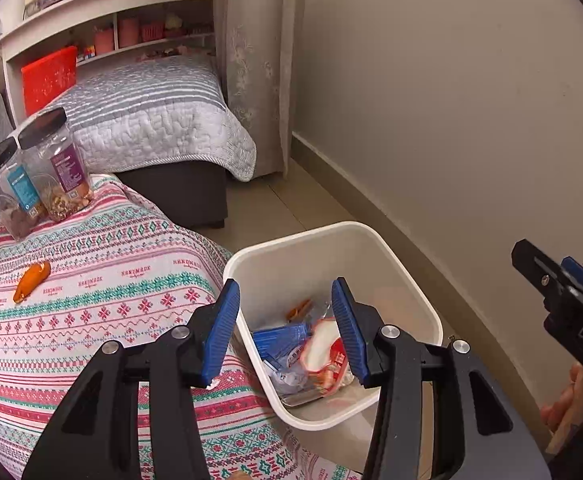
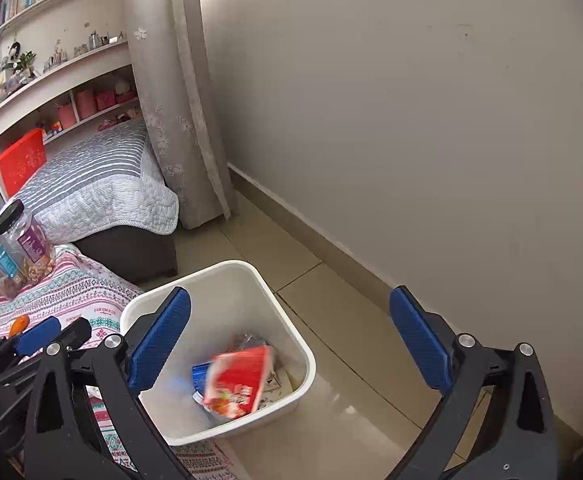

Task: Collect trash
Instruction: 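Lower the red noodle packet into the bin and open the left gripper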

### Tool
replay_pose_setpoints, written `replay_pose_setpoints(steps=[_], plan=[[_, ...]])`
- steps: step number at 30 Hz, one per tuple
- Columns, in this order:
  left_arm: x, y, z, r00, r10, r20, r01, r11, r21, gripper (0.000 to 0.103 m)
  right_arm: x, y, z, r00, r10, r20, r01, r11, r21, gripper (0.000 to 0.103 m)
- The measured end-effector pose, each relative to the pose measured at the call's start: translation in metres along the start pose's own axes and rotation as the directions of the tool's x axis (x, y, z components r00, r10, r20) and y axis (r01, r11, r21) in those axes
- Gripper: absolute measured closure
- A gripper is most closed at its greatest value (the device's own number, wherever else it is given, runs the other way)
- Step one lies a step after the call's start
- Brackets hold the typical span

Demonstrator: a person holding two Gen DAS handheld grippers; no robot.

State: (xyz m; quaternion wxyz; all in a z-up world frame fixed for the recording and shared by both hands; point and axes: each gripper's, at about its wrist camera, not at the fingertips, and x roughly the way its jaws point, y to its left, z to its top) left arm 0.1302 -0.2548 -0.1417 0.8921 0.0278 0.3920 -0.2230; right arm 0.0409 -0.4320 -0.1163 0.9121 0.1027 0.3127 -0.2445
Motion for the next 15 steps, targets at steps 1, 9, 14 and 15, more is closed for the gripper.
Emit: replay_pose_setpoints(steps=[1,9,14,15], plan=[[-0.002,0.002,0.001,1.000,0.003,0.005,-0.003,1.000,0.000,0.055,0.000,0.001,0.000,1.000,0.000,0.003,0.000,1.000,-0.002,0.007],[-0.010,0.010,-0.001,0.998,0.058,-0.004,-0.058,0.998,0.033,0.042,-0.010,0.017,-0.002,1.000,0.006,0.031,-0.005,0.999,-0.040,0.007],[-0.008,0.023,-0.007,0.994,0.088,-0.056,-0.086,0.995,0.049,0.038,-0.012,0.026,-0.004,1.000,0.020,0.016,-0.019,0.998,-0.060,0.007],[-0.007,0.027,-0.008,0.994,0.091,-0.068,-0.088,0.995,0.051,0.038,-0.012,0.029,-0.005,1.000,0.025,0.012,-0.024,0.998,-0.066,0.007]])
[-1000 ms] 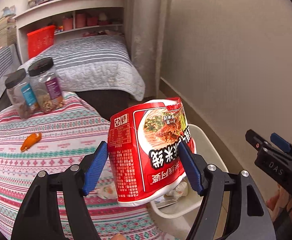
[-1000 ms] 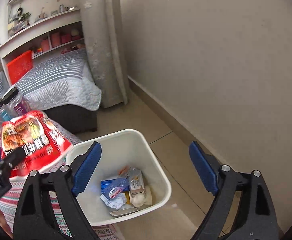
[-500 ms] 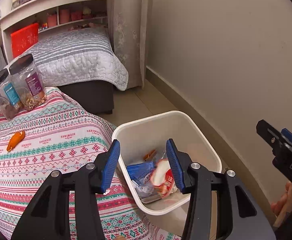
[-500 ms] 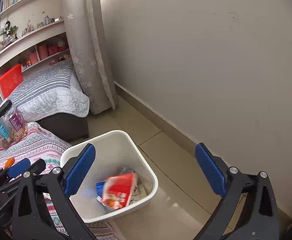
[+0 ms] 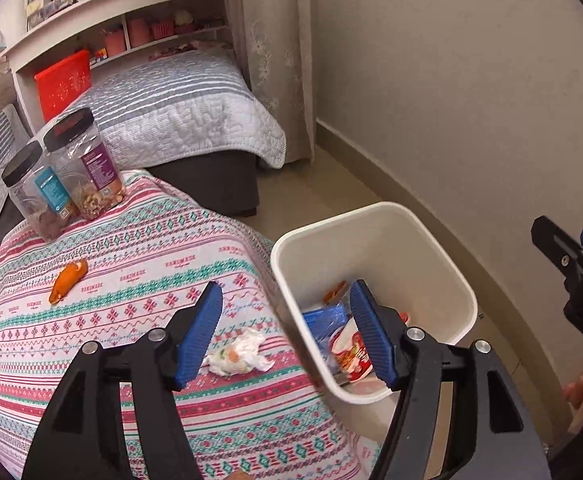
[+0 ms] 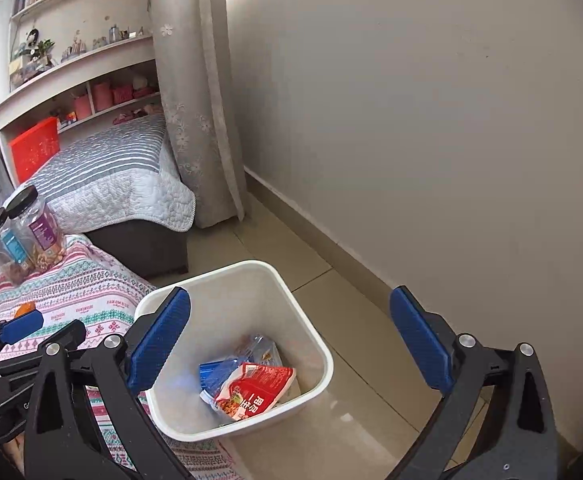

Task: Collect trash
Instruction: 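Lower the red noodle packet into the bin and open the left gripper, then move both tools back over the table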

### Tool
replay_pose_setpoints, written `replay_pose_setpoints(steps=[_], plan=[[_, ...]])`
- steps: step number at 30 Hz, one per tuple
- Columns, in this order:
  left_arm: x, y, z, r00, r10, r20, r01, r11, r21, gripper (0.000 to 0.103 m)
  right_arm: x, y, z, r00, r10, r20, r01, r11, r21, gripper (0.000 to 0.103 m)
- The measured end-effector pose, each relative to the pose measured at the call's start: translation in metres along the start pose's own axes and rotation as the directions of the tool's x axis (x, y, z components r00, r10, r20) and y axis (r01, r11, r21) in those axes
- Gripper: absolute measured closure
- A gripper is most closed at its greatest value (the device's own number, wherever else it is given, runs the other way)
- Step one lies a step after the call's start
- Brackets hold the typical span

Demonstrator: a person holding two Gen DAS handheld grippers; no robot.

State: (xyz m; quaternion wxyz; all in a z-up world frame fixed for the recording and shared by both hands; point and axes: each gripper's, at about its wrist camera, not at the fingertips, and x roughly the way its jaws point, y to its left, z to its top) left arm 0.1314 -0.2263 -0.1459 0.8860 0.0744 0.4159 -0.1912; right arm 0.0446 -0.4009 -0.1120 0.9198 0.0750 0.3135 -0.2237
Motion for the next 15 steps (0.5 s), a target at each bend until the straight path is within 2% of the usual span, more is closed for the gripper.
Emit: replay_pose_setpoints(steps=[7,15], plan=[[0.009,0.019,-0.012,0.998,0.028,-0.056,-0.029,1.000,-0.008,0.038,0.000,0.019,-0.002,0.999,0.029,-0.016,-0.030,0.999,-0.043,0.007],[0.013,0.050,-0.021,0.995,0.065,-0.077,-0.068,0.997,-0.041,0.037,0.002,0.059,-0.006,0.997,0.071,-0.038,-0.075,0.991,-0.109,0.007]])
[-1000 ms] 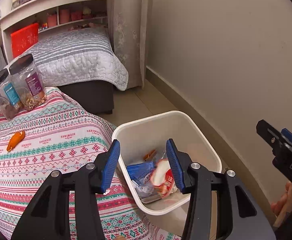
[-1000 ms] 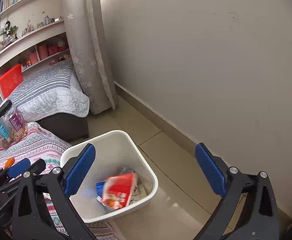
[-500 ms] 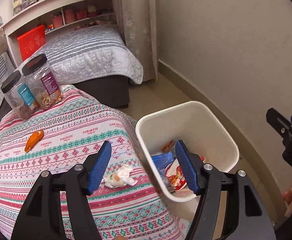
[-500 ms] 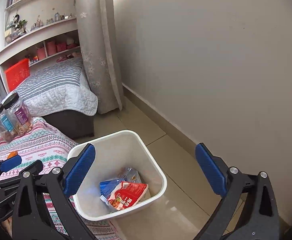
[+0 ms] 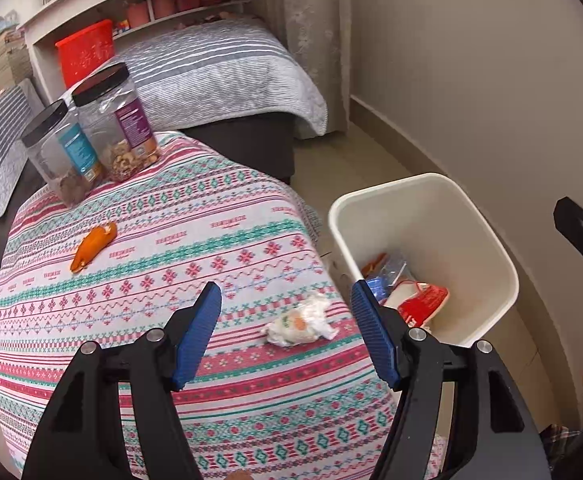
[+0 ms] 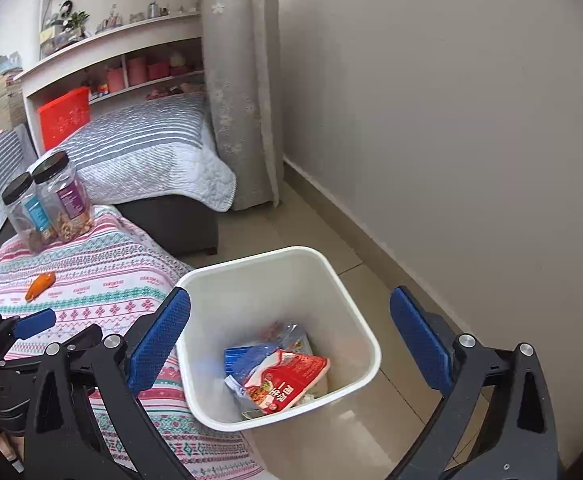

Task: Collect trash
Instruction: 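Move both tools back over the table, then grasp the orange peel with the right gripper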

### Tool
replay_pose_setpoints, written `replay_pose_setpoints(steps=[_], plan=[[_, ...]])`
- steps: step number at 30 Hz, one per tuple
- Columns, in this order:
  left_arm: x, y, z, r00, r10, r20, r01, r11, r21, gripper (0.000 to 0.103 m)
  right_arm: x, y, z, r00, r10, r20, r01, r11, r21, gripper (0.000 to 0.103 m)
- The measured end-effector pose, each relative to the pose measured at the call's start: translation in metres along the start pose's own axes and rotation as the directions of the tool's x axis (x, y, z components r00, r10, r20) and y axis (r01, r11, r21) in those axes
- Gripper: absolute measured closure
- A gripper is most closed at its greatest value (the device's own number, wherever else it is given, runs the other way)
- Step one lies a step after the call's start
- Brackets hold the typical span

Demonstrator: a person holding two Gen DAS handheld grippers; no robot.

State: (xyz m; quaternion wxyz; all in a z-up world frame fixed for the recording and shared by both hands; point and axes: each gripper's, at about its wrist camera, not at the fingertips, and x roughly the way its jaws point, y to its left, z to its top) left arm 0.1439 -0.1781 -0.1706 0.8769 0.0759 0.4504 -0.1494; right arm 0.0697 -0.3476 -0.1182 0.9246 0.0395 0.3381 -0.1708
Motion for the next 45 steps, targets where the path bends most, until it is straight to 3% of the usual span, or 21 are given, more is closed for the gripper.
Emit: replay_pose_setpoints(steps=[11,20,36,42,45], plan=[[-0.005,0.079,-0.006,0.998,0.061,-0.008,-0.061,0.989,-0.134,0.032,0.012,0.079,-0.002,0.997,0.073,-0.034,-0.077,0.991,-0.111,0.007],[-0.022,0.154,-0.022,0.991,0.135,-0.020,-0.136,0.960,-0.244,0.032,0.017,0.151,-0.003,0.986,0.153,-0.060,-0.160,0.976,-0.149,0.007],[-0.053,0.268,-0.064,0.960,0.265,-0.092,-0.280,0.876,-0.393,0.028,0.048,0.271,-0.018,0.939,0.272,-0.211,-0.307,0.939,-0.154,0.007],[-0.067,0.297,-0.076,0.942,0.320,-0.102,-0.332,0.840,-0.429,0.026,0.073,0.328,-0.017,0.939,0.248,-0.237,-0.294,0.938,-0.186,0.007],[-0.071,0.313,-0.080,0.944,0.312,-0.111,-0.327,0.820,-0.470,0.025,0.093,0.360,-0.015,0.945,0.203,-0.255,-0.254,0.948,-0.190,0.007]])
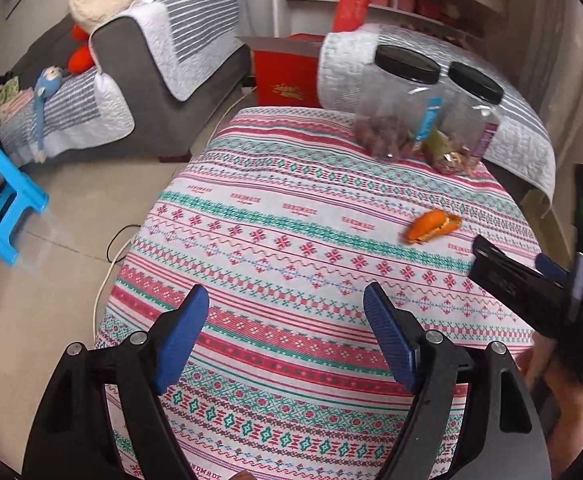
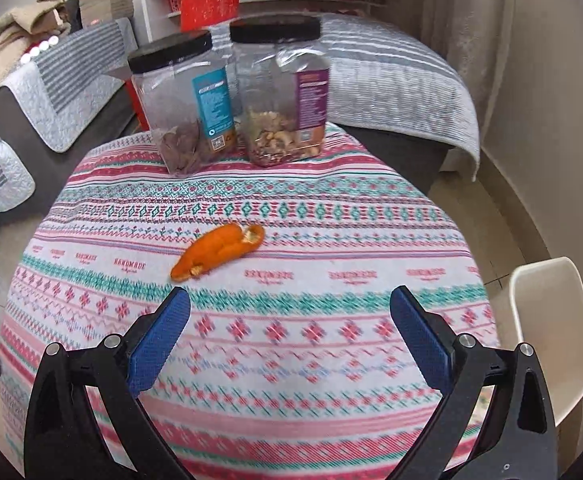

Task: Collect trash
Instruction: 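Grasp the orange peel with the right gripper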

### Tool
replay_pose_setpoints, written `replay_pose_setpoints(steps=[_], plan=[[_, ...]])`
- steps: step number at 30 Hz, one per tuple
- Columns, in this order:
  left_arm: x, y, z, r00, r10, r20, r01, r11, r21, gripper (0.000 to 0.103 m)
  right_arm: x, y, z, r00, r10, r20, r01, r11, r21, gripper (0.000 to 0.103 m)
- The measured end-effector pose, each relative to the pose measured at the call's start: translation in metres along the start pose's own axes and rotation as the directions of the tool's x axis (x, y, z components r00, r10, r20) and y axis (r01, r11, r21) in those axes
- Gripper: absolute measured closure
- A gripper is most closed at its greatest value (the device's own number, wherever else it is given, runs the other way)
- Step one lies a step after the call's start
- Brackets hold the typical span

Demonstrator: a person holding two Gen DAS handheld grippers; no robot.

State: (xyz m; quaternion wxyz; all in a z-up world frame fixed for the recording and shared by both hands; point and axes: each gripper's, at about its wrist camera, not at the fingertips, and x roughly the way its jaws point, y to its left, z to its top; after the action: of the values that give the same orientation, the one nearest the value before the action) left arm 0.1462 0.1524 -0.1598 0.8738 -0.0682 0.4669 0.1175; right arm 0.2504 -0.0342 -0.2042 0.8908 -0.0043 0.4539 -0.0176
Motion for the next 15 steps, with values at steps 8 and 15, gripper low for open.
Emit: replay_pose_setpoints(steps=[8,15], plan=[[0.004,0.018,0.006,1.000,-0.020,-0.014,0.020,0.999,-0.050,0.025,0.057,0.037,0.027,0.993,-0.085,-0.087,0.093,0.992,0.085,0.007],[0.007,0.032,0.007,0.999,-0.025,-0.031,0.022,0.996,-0.086,0.025,0.088,0.046,0.018,0.987,-0.066,-0.147,0.079,0.993,0.085,0.035]])
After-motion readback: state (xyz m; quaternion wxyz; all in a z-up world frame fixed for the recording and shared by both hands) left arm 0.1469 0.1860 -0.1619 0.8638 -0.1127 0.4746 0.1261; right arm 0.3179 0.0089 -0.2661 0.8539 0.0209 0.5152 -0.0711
